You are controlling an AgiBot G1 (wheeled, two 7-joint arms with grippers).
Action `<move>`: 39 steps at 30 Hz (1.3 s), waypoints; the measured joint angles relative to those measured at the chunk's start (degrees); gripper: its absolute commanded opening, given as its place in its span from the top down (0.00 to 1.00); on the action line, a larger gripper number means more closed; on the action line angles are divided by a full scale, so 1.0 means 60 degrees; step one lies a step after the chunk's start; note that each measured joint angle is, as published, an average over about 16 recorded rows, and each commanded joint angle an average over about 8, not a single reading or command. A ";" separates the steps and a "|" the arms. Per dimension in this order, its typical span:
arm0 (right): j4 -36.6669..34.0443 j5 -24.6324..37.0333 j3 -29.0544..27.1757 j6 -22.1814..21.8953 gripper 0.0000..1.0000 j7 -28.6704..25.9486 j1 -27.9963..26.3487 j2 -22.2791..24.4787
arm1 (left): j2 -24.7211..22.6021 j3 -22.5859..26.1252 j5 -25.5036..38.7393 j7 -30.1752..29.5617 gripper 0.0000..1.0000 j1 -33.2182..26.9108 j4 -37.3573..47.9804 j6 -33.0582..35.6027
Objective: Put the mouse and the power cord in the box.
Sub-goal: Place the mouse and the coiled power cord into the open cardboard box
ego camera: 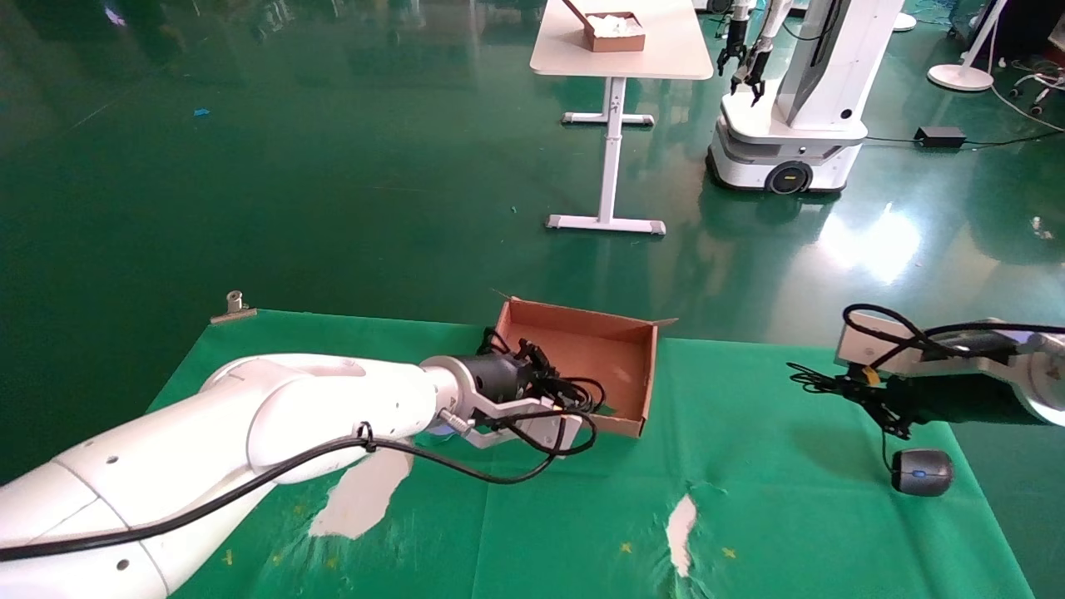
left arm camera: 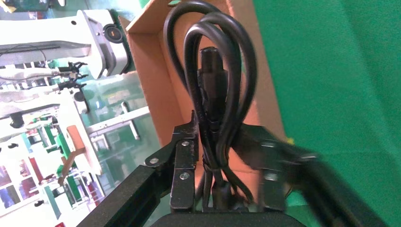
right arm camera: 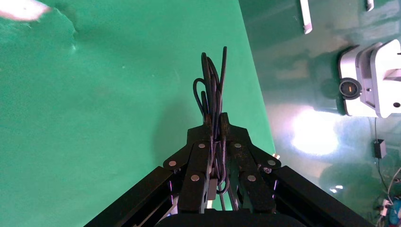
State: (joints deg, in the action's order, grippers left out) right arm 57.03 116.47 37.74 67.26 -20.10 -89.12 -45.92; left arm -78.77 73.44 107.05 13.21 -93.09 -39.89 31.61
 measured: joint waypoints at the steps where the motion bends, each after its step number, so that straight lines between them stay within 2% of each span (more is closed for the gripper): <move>1: 0.0063 -0.0013 -0.0005 0.0004 1.00 -0.0028 0.0019 0.0006 | 0.0001 0.0116 -0.0027 -0.0086 0.00 -0.0028 -0.0017 -0.0041; 12: 0.0516 -0.0264 -0.0099 0.0021 1.00 -0.0127 -0.0013 -0.0116 | 0.0010 0.1035 -0.0344 -0.0801 0.00 -0.0300 0.0003 -0.0439; 21: 0.0557 -0.0593 -0.0233 -0.0204 1.00 0.0201 -0.0485 -0.0685 | 0.0072 0.1304 -0.0655 -0.1521 0.00 -0.0603 0.0930 -0.0792; 30: -0.0343 -0.0958 -0.0259 -0.0848 1.00 0.0940 -0.1284 -0.2308 | 0.0486 0.1372 -0.0951 -0.1885 0.00 -0.0815 0.1842 -0.0532; 39: -0.2417 -0.1051 -0.0019 -0.1660 1.00 0.1651 -0.1733 -0.4250 | 0.0989 0.1420 -0.1046 -0.1910 0.00 -0.0844 0.1689 -0.0076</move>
State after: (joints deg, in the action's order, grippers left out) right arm 42.53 110.16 37.62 57.30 -10.20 -99.52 -71.42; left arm -72.84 81.96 100.77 1.75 -98.15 -29.76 31.16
